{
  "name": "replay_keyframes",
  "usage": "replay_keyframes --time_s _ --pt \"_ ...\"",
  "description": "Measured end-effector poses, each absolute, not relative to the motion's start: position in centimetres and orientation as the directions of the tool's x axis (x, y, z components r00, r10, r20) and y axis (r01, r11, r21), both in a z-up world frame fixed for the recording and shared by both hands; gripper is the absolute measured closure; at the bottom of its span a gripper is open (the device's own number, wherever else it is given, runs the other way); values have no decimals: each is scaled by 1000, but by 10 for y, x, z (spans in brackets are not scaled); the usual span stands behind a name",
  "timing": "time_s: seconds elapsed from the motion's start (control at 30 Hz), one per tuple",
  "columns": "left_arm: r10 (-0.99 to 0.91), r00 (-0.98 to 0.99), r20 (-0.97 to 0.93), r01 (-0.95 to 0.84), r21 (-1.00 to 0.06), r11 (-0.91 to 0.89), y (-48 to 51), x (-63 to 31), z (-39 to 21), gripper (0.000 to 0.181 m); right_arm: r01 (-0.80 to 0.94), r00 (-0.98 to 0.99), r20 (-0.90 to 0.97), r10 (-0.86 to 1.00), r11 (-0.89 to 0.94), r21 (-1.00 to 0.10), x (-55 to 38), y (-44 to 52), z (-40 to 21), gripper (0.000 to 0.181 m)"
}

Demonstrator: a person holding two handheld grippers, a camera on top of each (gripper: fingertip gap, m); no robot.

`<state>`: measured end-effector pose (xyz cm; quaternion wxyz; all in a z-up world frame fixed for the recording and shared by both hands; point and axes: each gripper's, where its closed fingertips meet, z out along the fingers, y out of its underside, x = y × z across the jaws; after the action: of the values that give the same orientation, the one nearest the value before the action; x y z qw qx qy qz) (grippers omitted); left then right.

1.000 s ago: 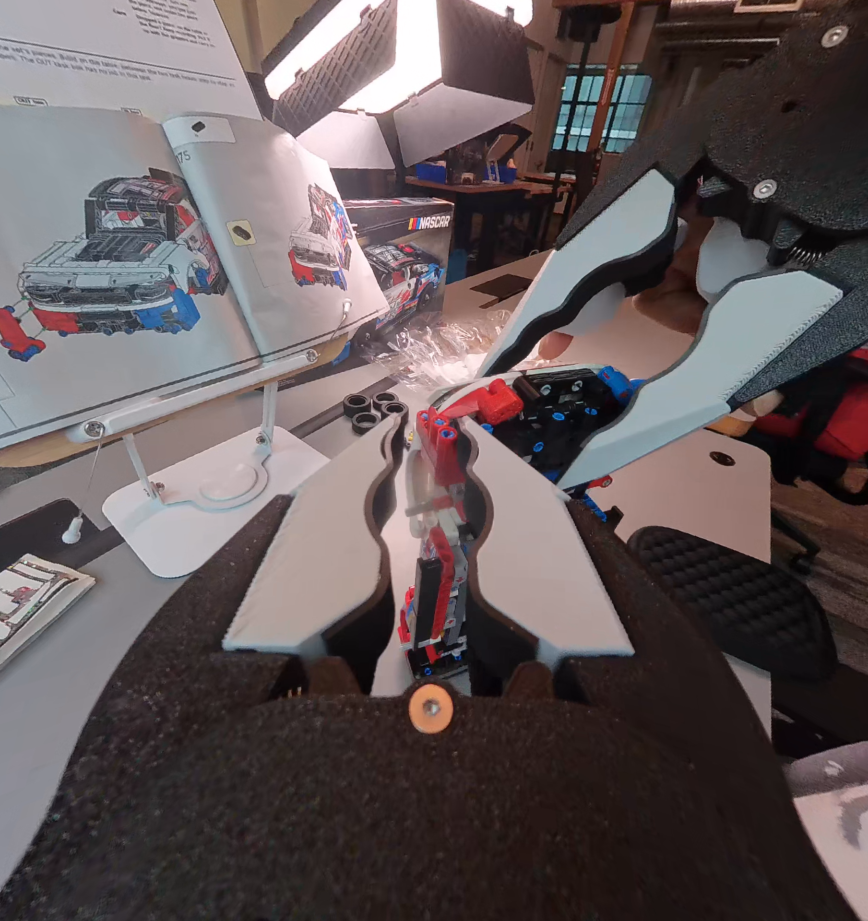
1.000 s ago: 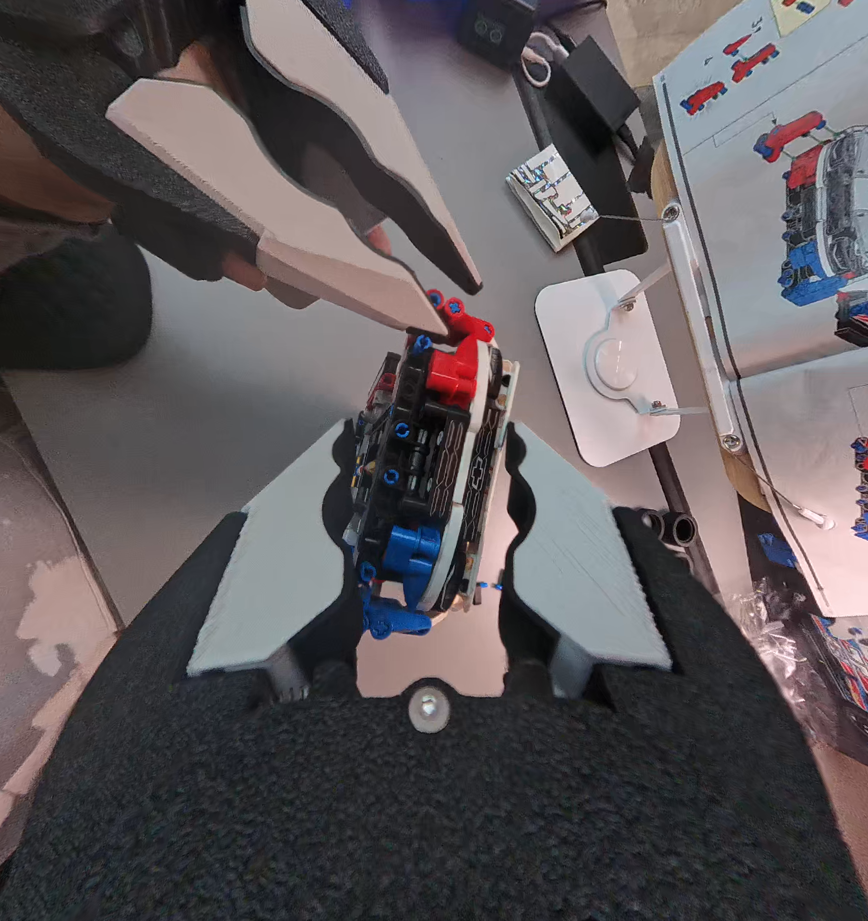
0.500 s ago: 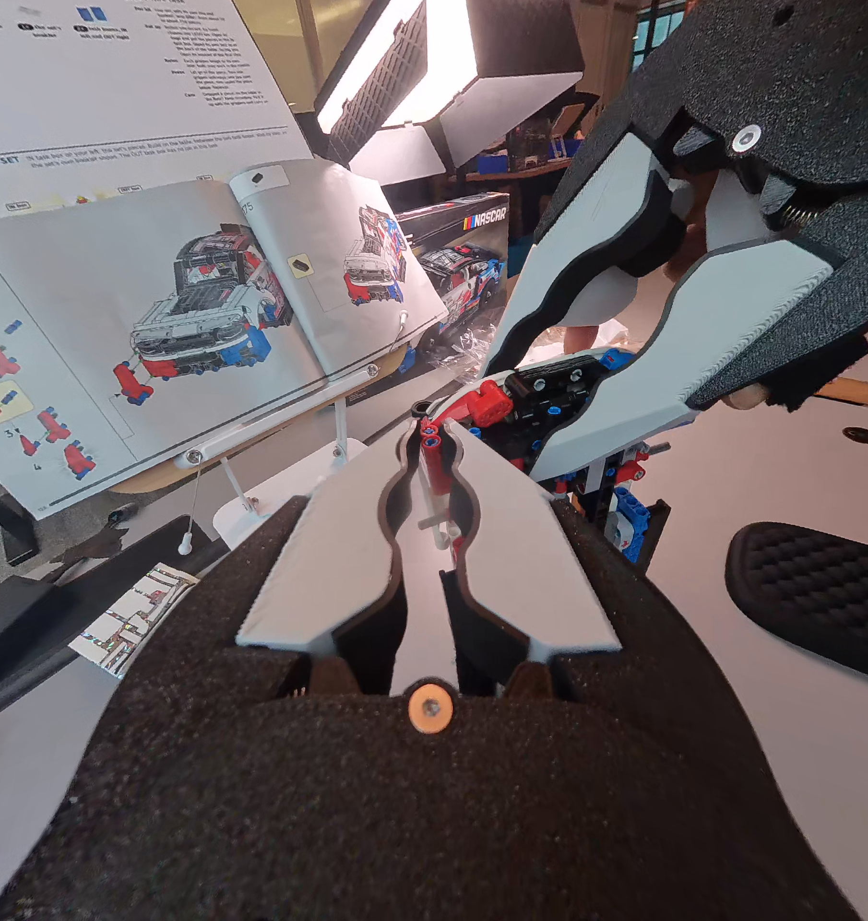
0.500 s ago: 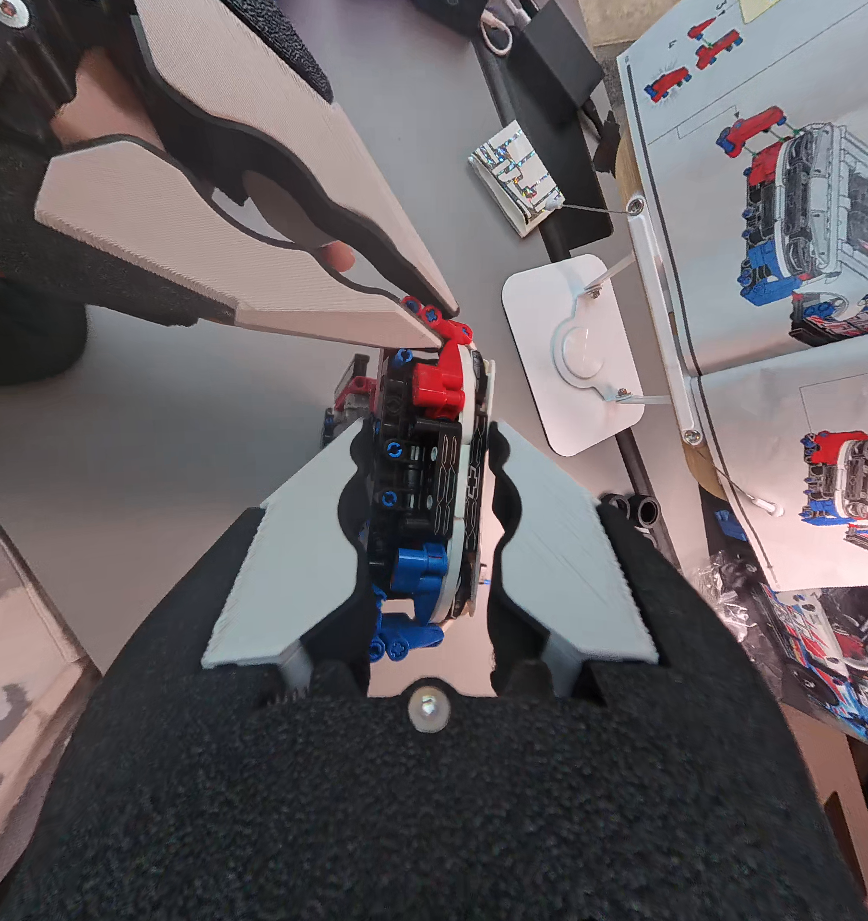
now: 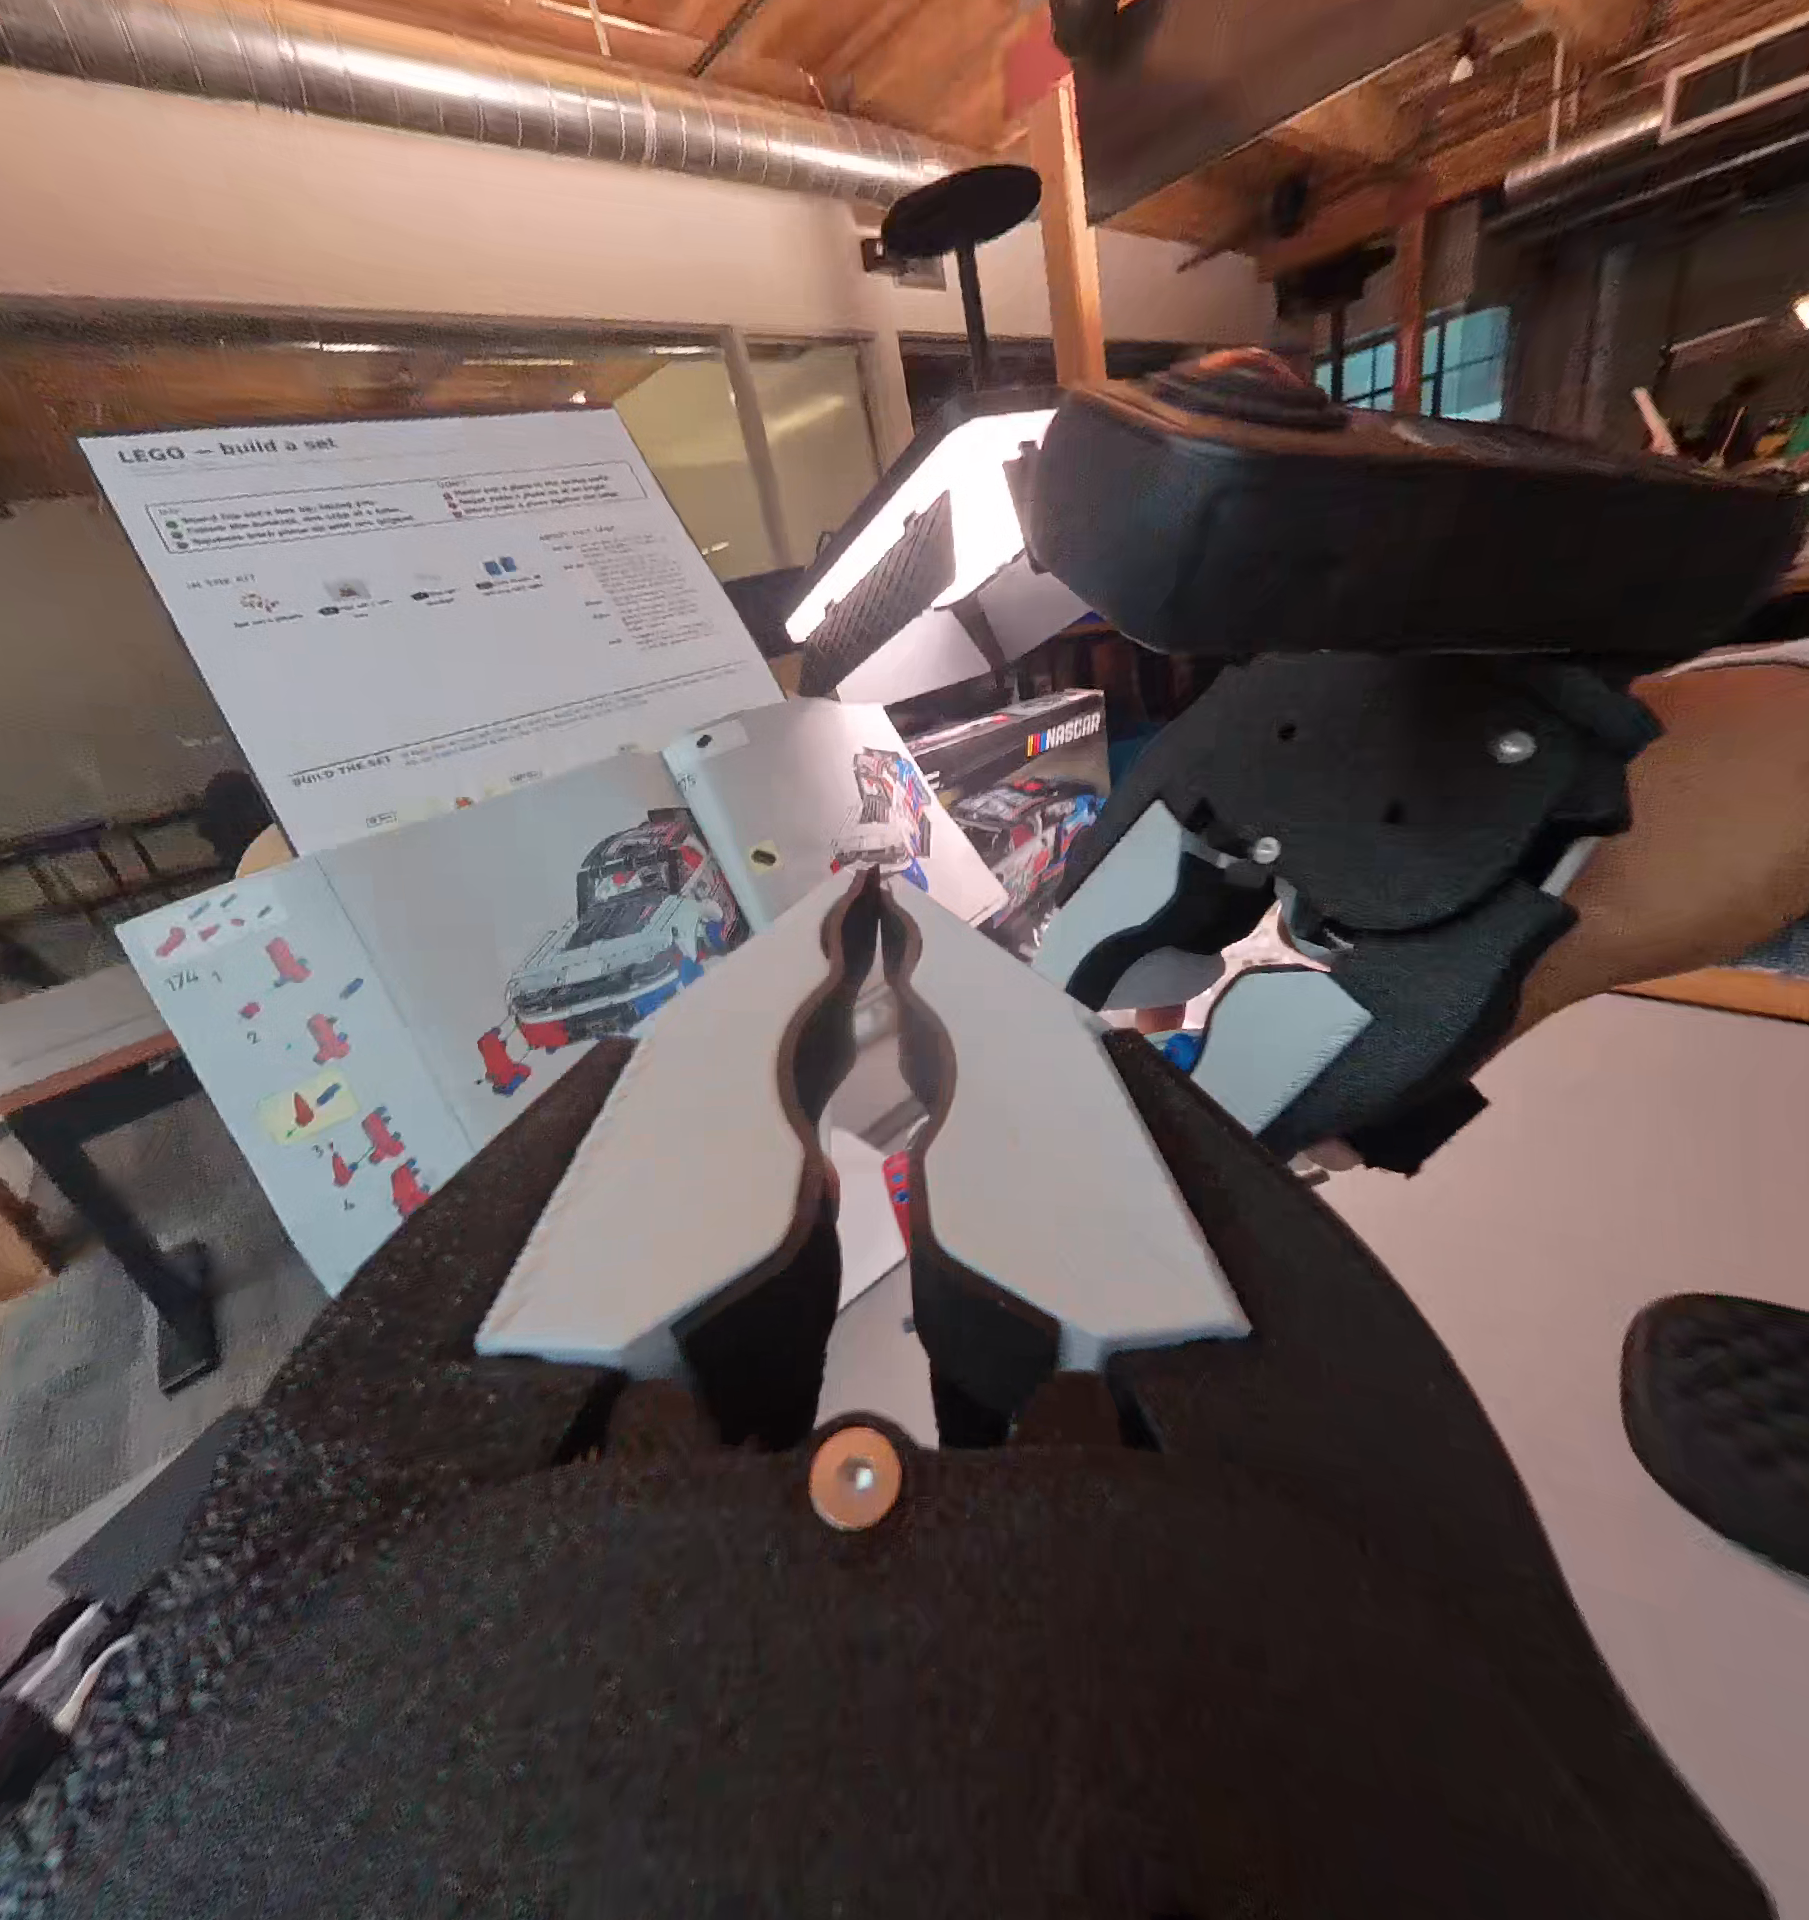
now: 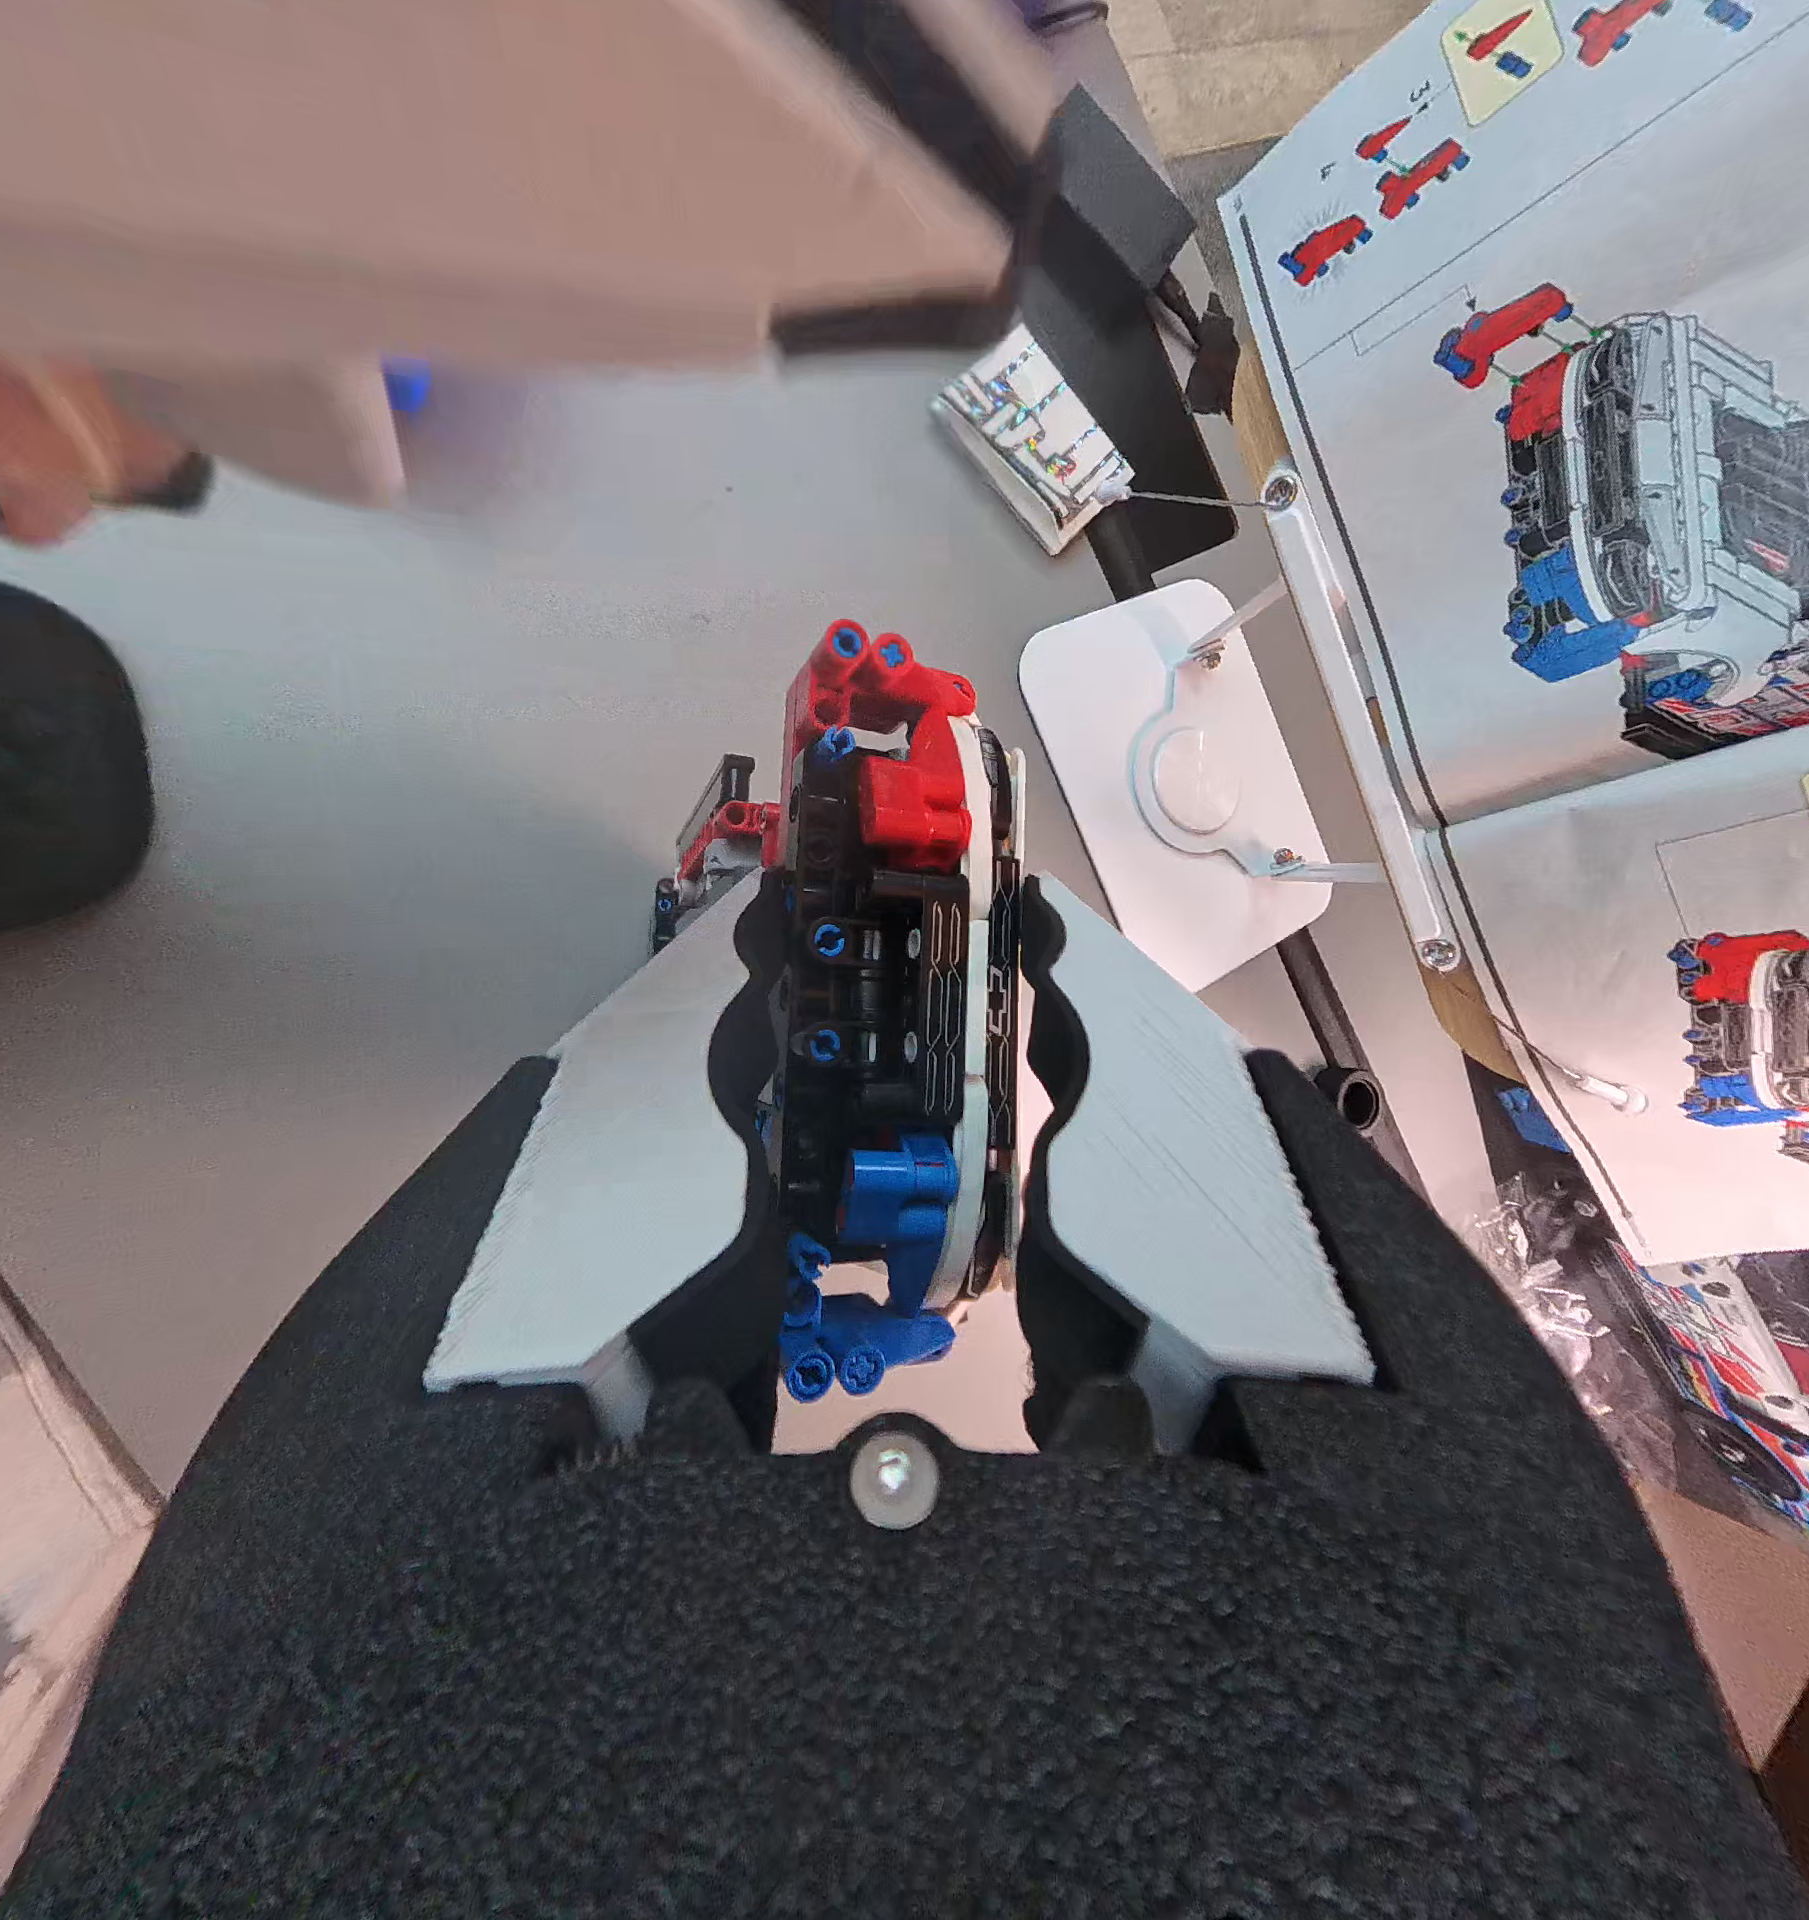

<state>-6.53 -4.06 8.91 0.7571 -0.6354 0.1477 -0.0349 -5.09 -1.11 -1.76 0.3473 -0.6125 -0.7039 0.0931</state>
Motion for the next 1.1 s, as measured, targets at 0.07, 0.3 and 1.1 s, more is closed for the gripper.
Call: replay_keyframes --time_s 0.07,0.3,1.1 --pt "-282 950 -131 -104 -989 109 -35 -74 83 181 810 -34 395 918 257 -527 -48 -17 -18 136" --pt "-336 941 36 11 -997 -79 -39 -73 23 158 797 -38 397 917 267 -542 -46 -20 -18 136" --pt "-382 922 72 -25 -970 -243 -36 -67 -1 175 780 -47 373 927 267 -565 -46 -17 -19 136"
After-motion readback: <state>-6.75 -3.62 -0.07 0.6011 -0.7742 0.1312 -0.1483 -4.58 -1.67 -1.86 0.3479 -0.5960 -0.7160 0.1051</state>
